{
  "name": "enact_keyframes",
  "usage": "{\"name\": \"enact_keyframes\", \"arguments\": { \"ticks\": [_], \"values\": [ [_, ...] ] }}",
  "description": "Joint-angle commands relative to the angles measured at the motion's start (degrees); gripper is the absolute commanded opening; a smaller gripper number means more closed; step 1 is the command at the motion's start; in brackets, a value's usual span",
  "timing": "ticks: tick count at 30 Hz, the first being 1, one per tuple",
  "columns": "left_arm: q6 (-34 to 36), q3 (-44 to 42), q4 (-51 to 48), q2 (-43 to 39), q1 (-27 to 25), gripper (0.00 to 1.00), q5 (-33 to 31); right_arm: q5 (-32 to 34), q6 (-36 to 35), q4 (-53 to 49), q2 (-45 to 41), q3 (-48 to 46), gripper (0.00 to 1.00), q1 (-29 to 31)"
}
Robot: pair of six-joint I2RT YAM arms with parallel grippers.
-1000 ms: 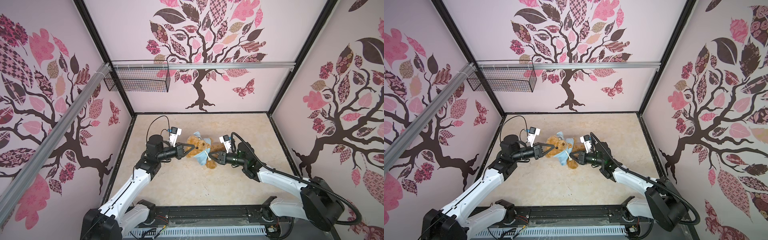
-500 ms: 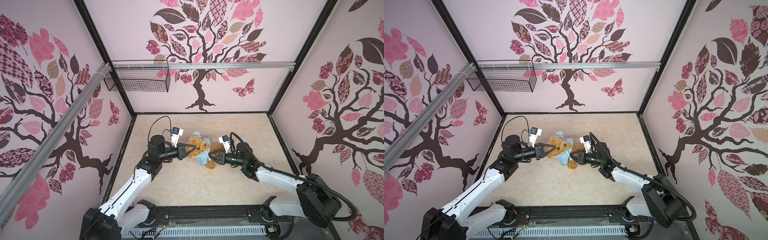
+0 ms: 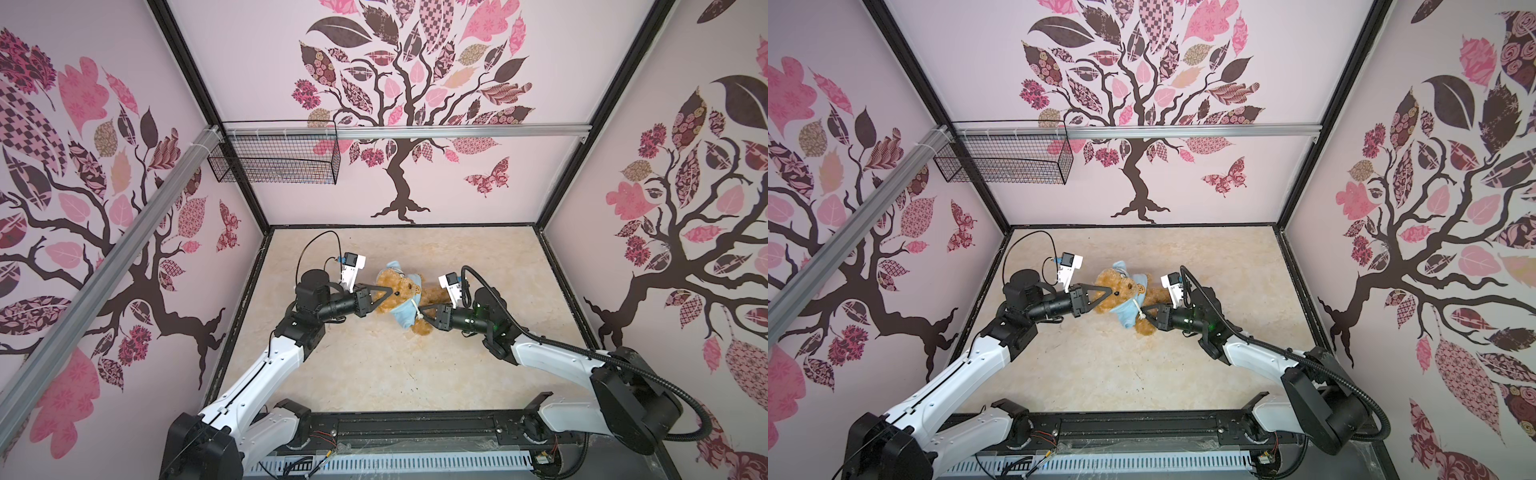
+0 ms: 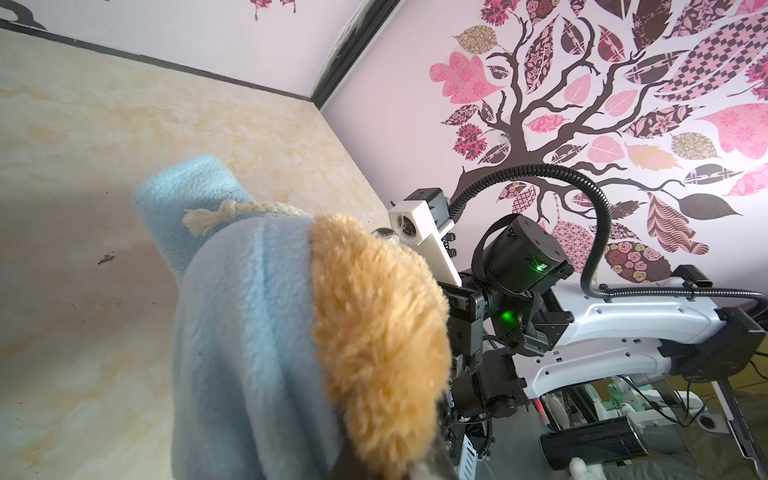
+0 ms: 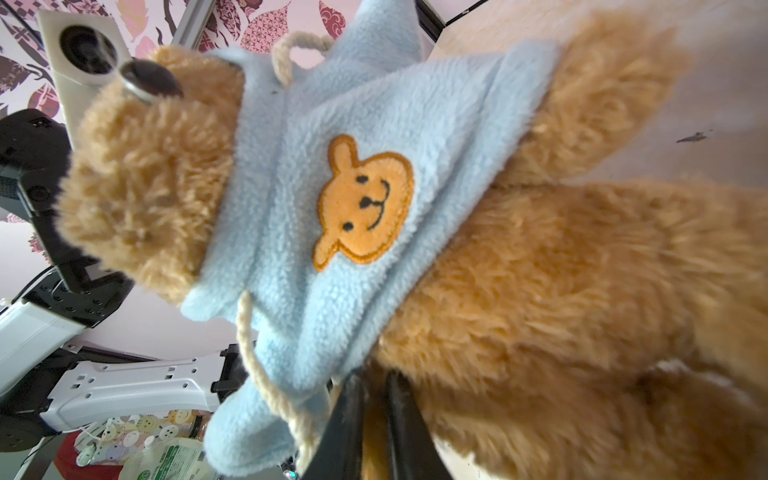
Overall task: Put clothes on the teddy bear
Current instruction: 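Hold the hood with the left gripper while the right gripper grips the hoodie front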
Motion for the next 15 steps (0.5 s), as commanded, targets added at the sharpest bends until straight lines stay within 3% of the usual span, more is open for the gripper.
{"name": "enact_keyframes", "arguments": {
  "ticks": [1, 15],
  "values": [
    [0.1, -1.2, 3.9, -0.1, -0.7, 0.00, 1.1, -2.8, 1.9, 4.6, 2.4, 1.4, 0.17, -0.1],
    [-1.3, -2.6, 6.7, 0.9, -3.8, 0.00, 1.6, -0.3, 3.4, 7.2, 5.6, 6.1, 0.22, 0.0]
  ]
}}
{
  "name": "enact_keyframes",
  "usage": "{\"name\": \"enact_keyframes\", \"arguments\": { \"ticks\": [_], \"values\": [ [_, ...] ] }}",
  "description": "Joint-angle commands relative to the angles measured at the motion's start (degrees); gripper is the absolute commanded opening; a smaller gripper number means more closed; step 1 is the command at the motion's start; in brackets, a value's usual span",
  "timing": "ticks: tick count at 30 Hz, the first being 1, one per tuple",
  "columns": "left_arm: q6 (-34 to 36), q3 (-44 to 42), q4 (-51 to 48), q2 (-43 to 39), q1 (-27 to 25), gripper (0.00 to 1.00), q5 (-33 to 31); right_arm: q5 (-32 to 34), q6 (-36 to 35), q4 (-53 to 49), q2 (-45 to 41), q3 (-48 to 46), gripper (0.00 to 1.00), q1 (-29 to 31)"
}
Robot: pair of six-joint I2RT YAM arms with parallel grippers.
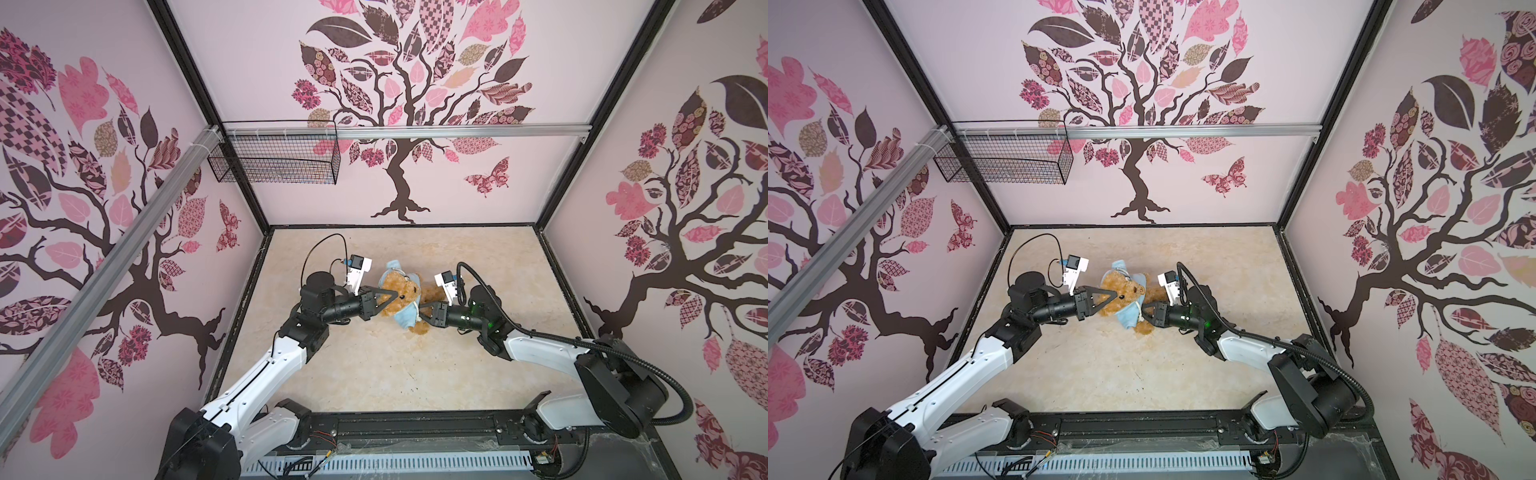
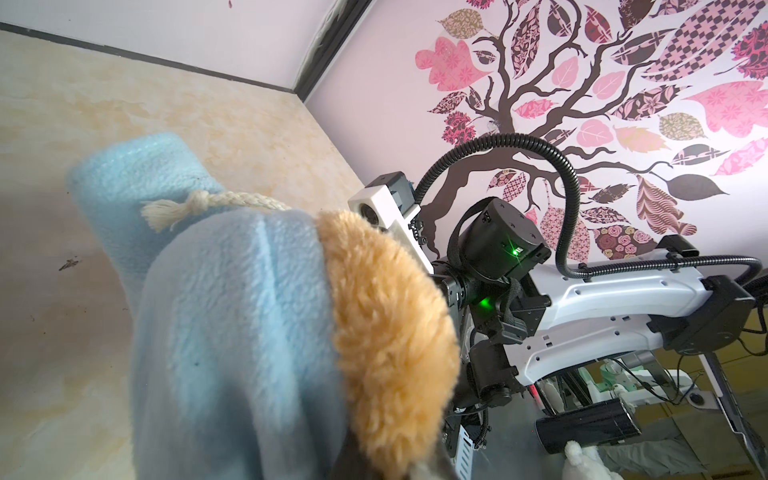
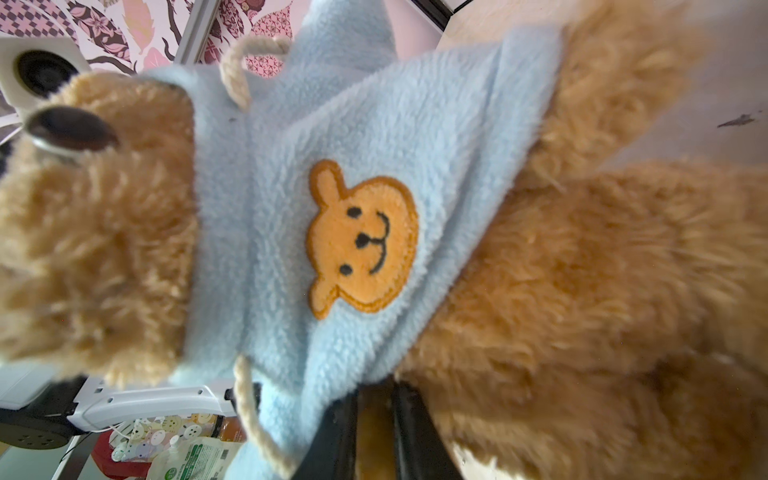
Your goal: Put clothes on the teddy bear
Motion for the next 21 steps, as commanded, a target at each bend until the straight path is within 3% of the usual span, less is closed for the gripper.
{"name": "enact_keyframes", "arguments": {
  "ticks": [1, 7, 10, 13, 21],
  "values": [
    [-1.3, -1.7, 3.9, 0.2, -1.0, 0.00, 1.7, 1.4, -0.3, 3.2, 0.6, 4.1, 0.22, -0.1],
    [-3.0, -2.5, 6.0, 0.2, -1.4, 0.00, 1.8, 2.1, 1.6, 7.3, 3.8, 6.3, 0.23, 0.0],
    [-3.9, -2.4, 6.1, 0.6, -1.4, 0.00, 1.1, 3.5, 1.3, 8.1, 5.2, 5.3, 0.14, 0.0],
    [-4.5, -2.2, 5.2, 0.0, -1.3, 0.00, -2.3, 7.3, 0.2, 7.0, 4.2, 1.8, 0.00, -0.1],
    [-8.3, -1.6, 4.3, -1.0, 2.8, 0.00, -6.8, 22.4, -2.8, -5.2, -3.2, -5.5, 0.00, -0.2]
  ]
}}
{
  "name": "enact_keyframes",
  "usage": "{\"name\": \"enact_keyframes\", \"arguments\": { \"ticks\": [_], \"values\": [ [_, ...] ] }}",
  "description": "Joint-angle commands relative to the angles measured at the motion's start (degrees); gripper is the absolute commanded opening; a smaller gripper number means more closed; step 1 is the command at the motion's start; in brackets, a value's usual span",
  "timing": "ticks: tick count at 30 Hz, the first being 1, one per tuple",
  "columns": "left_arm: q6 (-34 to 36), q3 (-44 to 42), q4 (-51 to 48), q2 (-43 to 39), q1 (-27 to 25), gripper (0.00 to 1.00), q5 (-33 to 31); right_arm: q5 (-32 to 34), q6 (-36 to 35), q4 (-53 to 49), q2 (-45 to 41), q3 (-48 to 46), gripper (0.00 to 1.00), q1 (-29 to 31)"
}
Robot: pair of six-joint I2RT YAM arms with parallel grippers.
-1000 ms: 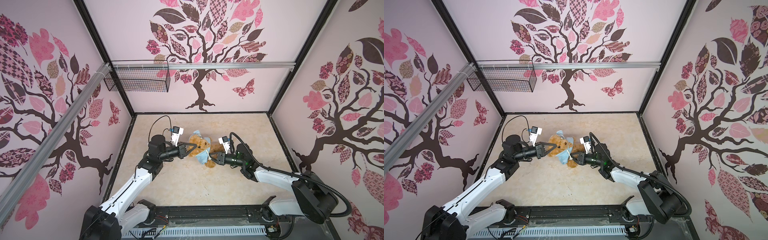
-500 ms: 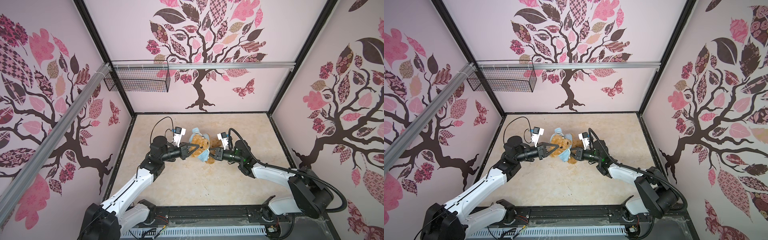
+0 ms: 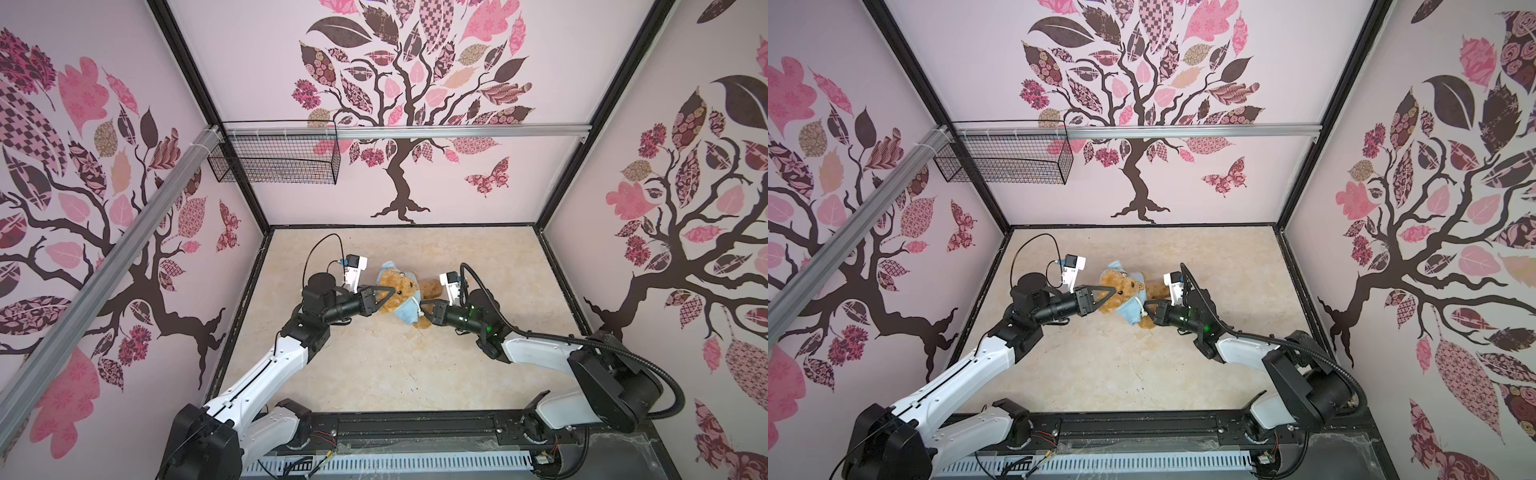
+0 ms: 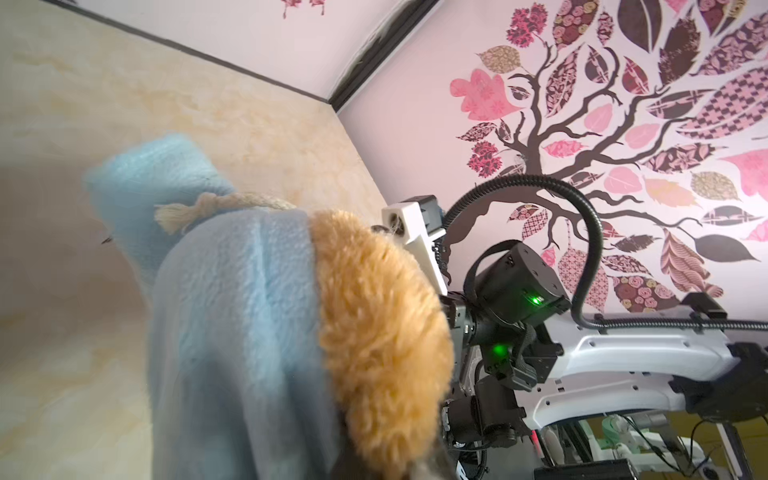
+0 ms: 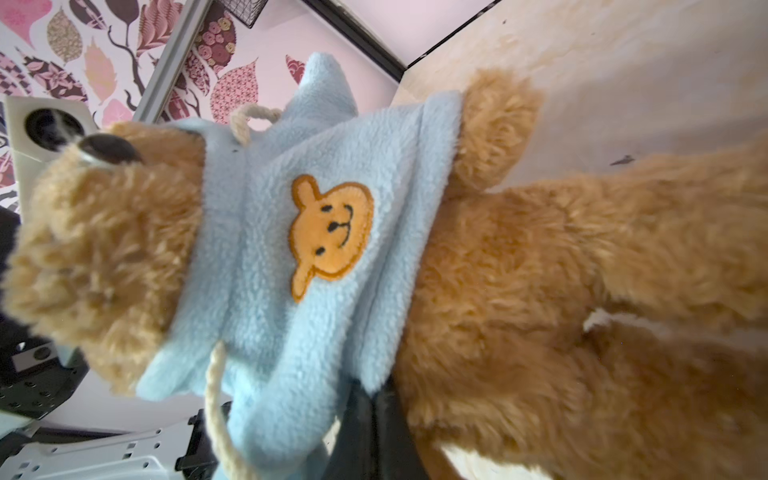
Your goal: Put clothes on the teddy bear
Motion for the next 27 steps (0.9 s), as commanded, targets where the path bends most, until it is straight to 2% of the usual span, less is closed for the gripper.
{"name": "enact_keyframes", "arguments": {
  "ticks": [1, 16, 20, 27],
  "values": [
    [-1.9, -0.8, 3.9, -1.9, 2.1, 0.00, -1.1, 11.3, -2.8, -9.3, -4.1, -1.8, 0.00, -0.5],
    [-3.0, -1.9, 1.5, -5.0, 6.2, 0.00, -6.8, 22.4, -7.9, -22.4, -11.4, -6.4, 0.00, -1.6],
    [-6.8, -2.8, 4.6, -5.2, 7.0, 0.00, -6.7, 24.5, -9.7, -23.8, -11.9, -7.7, 0.00, -2.6],
    [-16.0, -4.2, 12.6, -5.4, 8.1, 0.00, -3.9, 32.3, -14.4, -26.2, -12.8, -9.0, 0.00, -2.7]
  ]
}}
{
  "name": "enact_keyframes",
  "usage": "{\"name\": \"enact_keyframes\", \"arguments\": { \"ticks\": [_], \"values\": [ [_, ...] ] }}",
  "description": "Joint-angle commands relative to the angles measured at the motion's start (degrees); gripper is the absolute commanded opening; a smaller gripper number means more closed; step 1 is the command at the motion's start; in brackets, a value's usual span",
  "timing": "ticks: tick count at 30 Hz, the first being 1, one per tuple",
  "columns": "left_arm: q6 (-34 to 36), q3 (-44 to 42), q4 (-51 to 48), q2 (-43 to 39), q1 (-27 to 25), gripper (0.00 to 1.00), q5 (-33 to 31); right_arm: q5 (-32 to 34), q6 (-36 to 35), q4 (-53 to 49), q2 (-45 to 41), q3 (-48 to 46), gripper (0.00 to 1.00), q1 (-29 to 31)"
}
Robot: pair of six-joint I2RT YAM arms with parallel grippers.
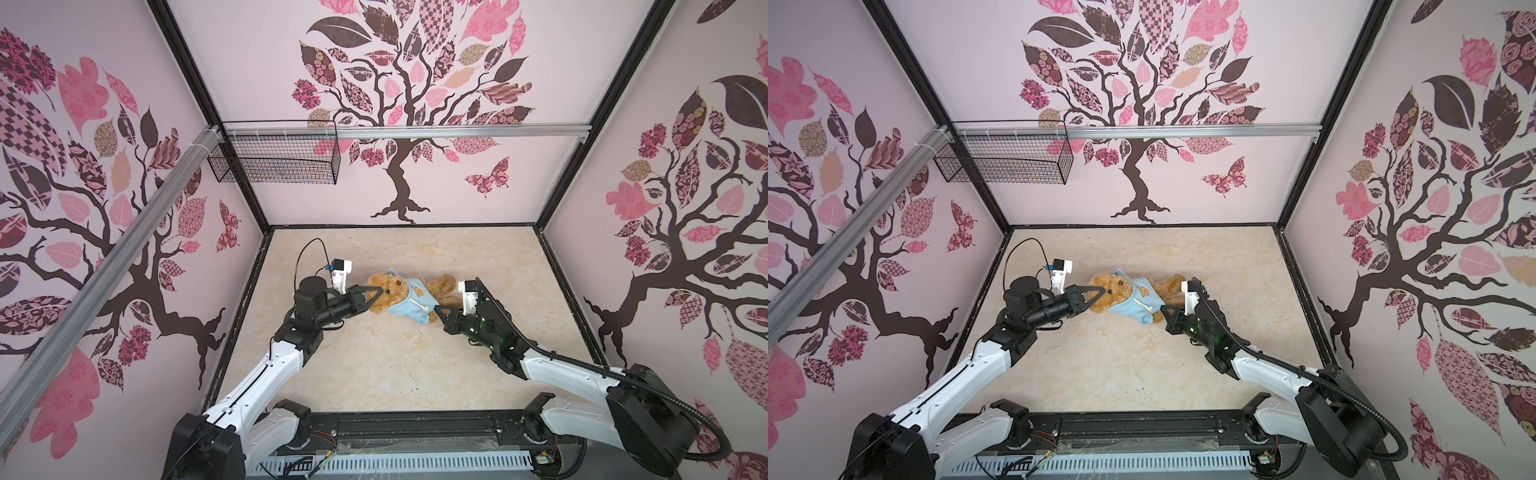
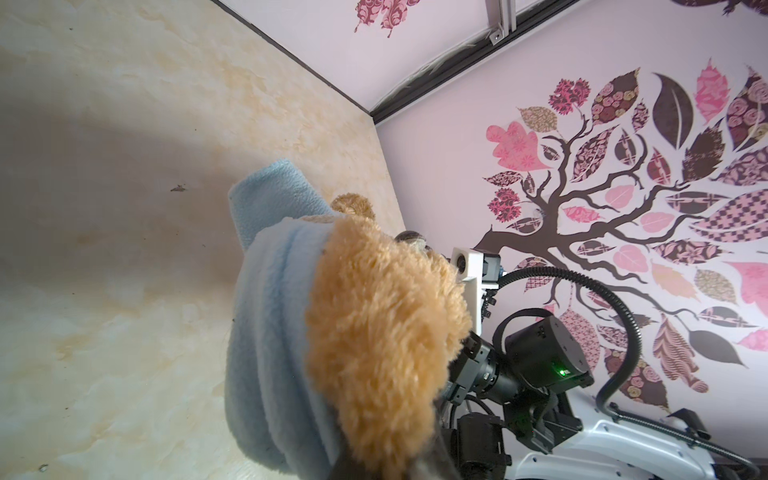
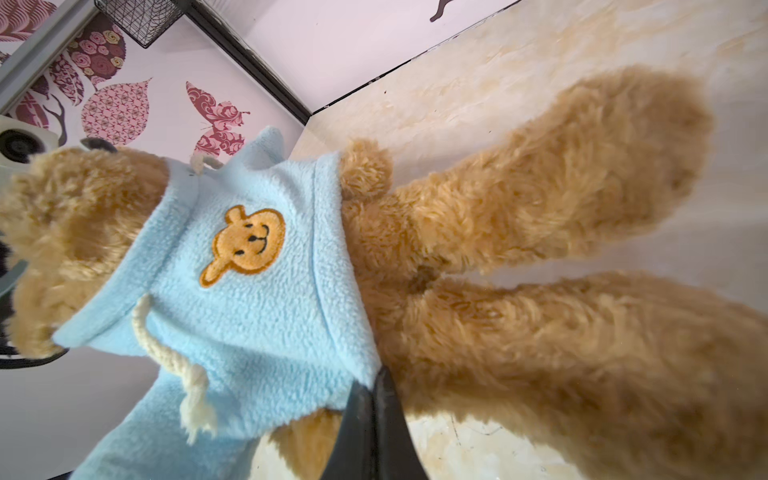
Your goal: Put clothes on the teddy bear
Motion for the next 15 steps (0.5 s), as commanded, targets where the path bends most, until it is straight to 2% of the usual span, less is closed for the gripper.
{"name": "enact_keyframes", "arguments": {
  "ticks": [1, 3, 9, 13, 15],
  "values": [
    [-6.2, -0.7, 13.3, -3.3, 3.5, 0.00, -2.5, 15.7, -3.8, -12.7, -0.4, -3.4, 0.00, -3.1],
    [-7.0, -0.8, 14.5, -3.4, 3.7, 0.00, -1.6, 14.9, -5.2, -11.1, -1.0, -3.5, 0.00, -3.2],
    [-5.0, -1.9, 14.7, -2.5, 3.7, 0.00, 0.6, -1.0, -10.3, -5.2, 0.6, -0.7, 0.00, -3.1],
    [-5.6, -2.4, 15.7, -2.8, 3.6, 0.00, -0.6, -11.4, -13.9, -0.7, 2.3, -0.5, 0.00, -2.8],
    [-5.6, -1.4, 13.0, -2.5, 3.1, 0.00, -1.0, -17.8, -15.4, 0.0, 3.8, 0.6, 0.00, -2.8]
  ]
}}
